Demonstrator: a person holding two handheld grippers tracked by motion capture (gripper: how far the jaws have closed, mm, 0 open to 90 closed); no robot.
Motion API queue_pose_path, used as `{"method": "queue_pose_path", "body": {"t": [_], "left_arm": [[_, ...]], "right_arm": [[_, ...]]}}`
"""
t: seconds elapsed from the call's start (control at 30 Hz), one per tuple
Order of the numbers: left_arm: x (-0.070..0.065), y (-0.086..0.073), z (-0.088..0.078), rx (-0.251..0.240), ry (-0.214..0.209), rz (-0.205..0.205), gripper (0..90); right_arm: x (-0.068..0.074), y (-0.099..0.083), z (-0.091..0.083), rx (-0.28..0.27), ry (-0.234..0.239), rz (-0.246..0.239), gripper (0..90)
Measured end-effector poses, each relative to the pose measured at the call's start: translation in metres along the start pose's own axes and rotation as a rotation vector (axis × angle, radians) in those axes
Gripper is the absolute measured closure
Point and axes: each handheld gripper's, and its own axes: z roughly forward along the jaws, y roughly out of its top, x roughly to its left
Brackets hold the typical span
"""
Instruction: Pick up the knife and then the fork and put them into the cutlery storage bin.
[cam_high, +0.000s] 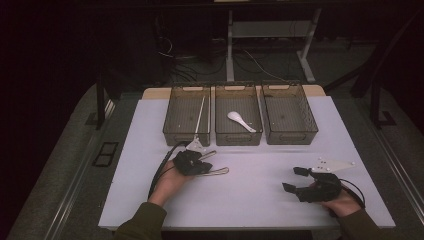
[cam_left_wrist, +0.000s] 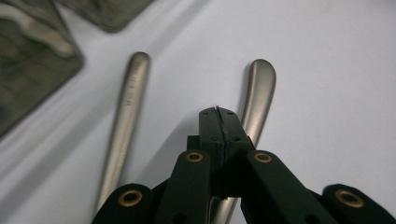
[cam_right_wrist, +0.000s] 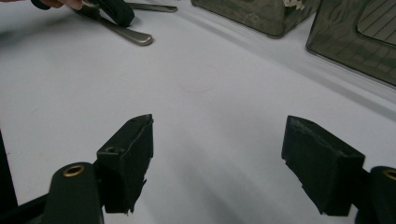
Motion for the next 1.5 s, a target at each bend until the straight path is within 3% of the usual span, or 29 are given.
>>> {"method": "queue_pose_path", "body": {"t": [0.27,0.33,0.4,0.43,0.6,0.77,1.07,1.1,1.23,1.27,1.33,1.5], "left_arm": [[-0.001,-0.002,-0.003,-0.013,-0.038,0.021,88.6],[-0.002,-0.002,-0.009,-0.036,-0.053,0.022,84.1],[-0.005,-0.003,-0.015,-0.034,-0.051,0.051,80.8],[-0.006,-0.003,-0.017,-0.02,-0.047,0.084,78.4],[-0.004,-0.011,-0.023,0.027,-0.034,0.138,68.4],[0.002,-0.019,-0.023,0.063,-0.052,0.149,69.1],[-0.001,-0.019,-0.021,0.054,-0.057,0.169,75.2],[-0.001,-0.018,-0.022,0.065,-0.059,0.188,76.2],[-0.003,-0.017,-0.02,0.062,-0.066,0.184,78.6],[-0.004,-0.018,-0.02,0.053,-0.067,0.167,78.7],[-0.002,-0.018,-0.021,0.058,-0.069,0.183,78.8],[0.0,-0.02,-0.021,0.039,-0.084,0.152,79.1]], "right_arm": [[0.0,0.0,0.0,0.001,0.0,-0.001,24.7],[0.0,0.0,0.0,0.0,0.001,-0.001,24.7],[0.0,0.0,0.0,-0.001,0.002,0.001,24.7],[0.0,0.0,0.0,0.0,0.002,0.001,24.7],[0.0,0.0,0.0,0.0,0.003,-0.002,24.7],[0.0,0.0,0.0,-0.001,0.004,-0.002,24.7],[0.001,0.0,0.001,0.002,0.006,-0.006,24.7],[0.001,0.0,0.001,0.002,0.006,-0.007,24.7],[0.001,0.0,0.001,0.001,0.006,-0.007,24.8],[0.001,0.0,0.001,0.001,0.006,-0.007,24.7],[0.001,0.0,0.001,0.001,0.008,-0.007,24.7],[0.001,0.001,0.001,0.003,0.013,-0.007,24.7]]}}
